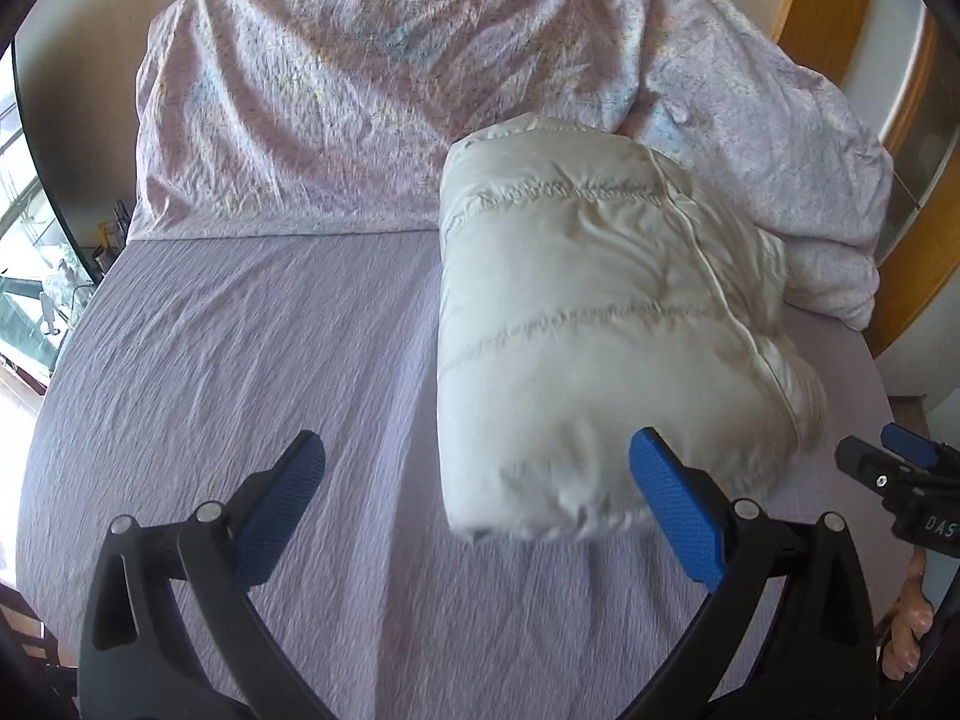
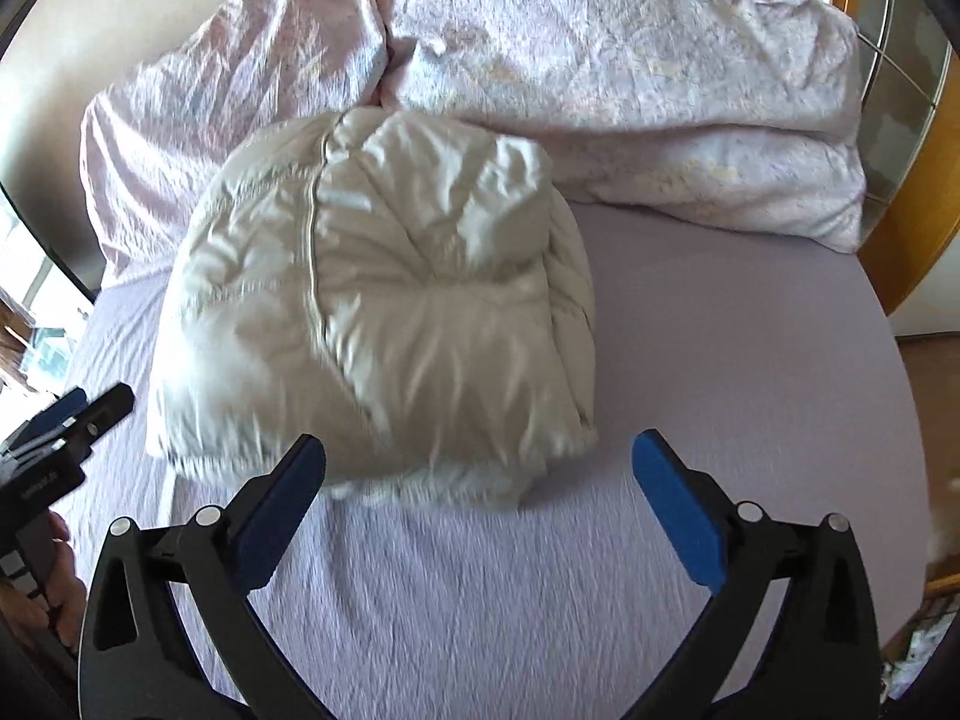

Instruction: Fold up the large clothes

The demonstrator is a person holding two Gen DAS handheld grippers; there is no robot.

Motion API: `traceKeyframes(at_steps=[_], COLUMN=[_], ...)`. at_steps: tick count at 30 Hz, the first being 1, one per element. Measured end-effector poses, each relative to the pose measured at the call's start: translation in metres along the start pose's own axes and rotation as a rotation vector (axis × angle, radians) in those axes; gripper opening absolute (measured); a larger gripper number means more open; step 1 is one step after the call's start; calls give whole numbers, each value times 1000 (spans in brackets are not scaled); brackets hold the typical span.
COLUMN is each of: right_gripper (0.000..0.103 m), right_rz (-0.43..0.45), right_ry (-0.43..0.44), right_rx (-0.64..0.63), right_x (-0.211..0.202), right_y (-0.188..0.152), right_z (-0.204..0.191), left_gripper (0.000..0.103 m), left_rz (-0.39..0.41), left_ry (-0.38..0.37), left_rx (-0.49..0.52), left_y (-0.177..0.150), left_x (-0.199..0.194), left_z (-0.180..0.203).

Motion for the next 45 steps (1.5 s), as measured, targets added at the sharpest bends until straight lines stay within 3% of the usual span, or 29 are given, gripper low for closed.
traceKeyframes(at_steps=[14, 28, 45], right_gripper=[102, 102, 102], right_rz=[-32, -23, 3], right_ry=[82, 126, 129], right_rx=[-2, 72, 73], right_x=[-30, -33, -40], right_y=[-42, -58, -61], right_z=[-17, -17, -20], left_gripper=[101, 101, 101], left_rz=[-21, -27, -18], left_ry=[-51, -82, -98], left_rx=[121, 92, 75], left_y=[-44, -60, -61], left_x=[-39, -47, -51], left_z=[21, 22, 18])
Point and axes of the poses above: each gripper's, at about its wrist camera, not at the fingertips, and x roughly the way its jaws point, z to its right, y to its top, the point moved 5 cm from there along x, roughly the way its jaws point, and after that the axes turned 4 degrees about -x, right-handed, at the moved point
